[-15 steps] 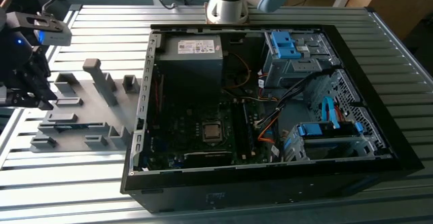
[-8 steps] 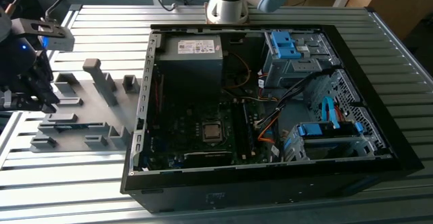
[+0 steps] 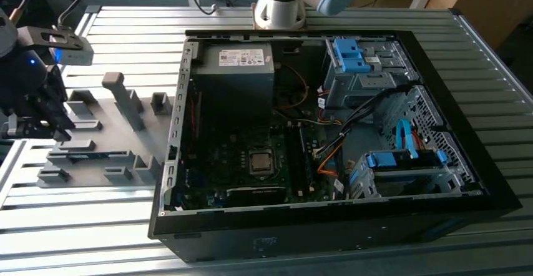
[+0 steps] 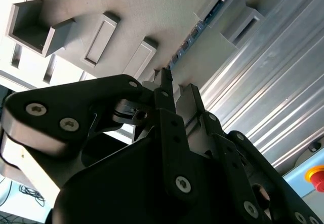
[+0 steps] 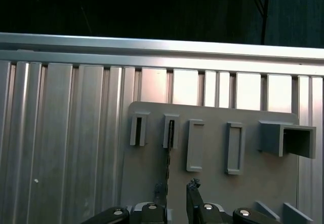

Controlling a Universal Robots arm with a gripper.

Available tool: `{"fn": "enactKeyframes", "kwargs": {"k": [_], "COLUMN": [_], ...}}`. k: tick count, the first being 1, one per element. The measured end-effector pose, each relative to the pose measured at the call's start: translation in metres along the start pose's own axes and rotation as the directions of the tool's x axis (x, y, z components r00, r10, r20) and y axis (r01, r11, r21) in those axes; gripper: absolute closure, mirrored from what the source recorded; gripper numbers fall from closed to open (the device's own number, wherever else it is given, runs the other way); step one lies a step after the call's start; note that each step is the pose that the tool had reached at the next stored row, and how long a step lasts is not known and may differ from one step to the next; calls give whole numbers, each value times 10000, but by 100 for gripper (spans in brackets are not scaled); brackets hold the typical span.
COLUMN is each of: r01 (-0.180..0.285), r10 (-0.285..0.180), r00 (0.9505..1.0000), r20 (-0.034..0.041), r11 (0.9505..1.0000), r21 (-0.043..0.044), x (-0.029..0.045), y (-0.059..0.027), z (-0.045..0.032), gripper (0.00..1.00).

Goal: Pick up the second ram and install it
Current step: 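Pick up the second ram and move it above second insertion slot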

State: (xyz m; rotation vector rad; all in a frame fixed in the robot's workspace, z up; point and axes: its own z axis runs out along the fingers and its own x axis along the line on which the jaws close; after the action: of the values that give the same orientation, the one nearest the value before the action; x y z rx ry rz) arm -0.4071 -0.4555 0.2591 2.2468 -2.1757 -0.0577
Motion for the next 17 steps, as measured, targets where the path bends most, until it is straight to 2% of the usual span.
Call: {"fn": "enactKeyframes", "kwargs": {"k": [10, 17], "r01": [2, 27], "r10": [-2, -27], "r00": [10000, 10000], "r20": [0, -2], "r11": [10000, 10000], "r21": [22, 23], "x": [12, 47], "y": [-2, -5], "z": [42, 127], "gripper": [69, 69]}}
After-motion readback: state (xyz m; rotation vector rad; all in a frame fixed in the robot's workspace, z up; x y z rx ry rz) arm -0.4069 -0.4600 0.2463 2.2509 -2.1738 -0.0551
